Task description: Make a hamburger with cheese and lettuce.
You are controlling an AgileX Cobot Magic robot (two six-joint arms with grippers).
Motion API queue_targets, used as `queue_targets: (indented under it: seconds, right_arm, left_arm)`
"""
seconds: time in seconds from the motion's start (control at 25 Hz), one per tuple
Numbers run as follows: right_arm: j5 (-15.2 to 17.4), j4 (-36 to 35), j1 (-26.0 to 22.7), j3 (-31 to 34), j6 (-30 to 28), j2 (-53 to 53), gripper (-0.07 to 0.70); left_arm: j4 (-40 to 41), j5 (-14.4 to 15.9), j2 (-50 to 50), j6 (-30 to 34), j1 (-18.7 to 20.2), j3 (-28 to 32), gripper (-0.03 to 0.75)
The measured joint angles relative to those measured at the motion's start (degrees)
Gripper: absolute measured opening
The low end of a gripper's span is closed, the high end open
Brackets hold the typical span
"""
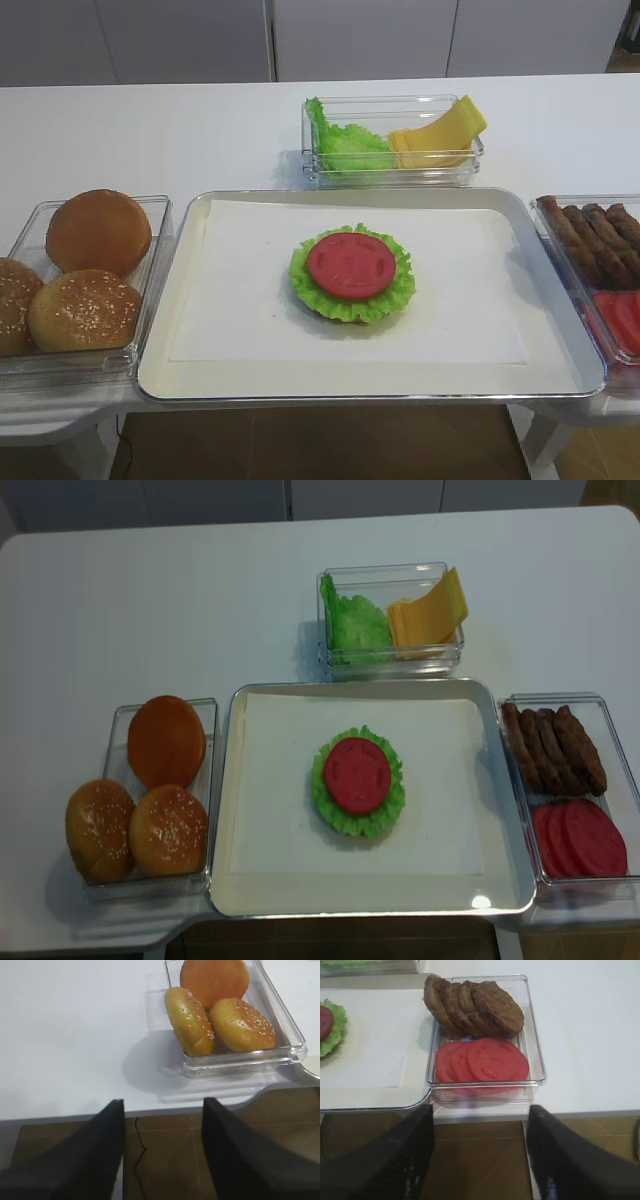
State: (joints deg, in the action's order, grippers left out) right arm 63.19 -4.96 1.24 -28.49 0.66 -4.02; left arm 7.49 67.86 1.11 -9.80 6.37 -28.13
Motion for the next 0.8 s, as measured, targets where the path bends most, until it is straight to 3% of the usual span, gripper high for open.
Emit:
queue_targets:
  seconds: [0.8]
  right_arm:
    - [0.6,-0.7,0.0,0.5,-2.3,0.2,0.439]
  left_arm:
    - [0.0,0.0,0.0,0.0,0.0,0.0,0.370]
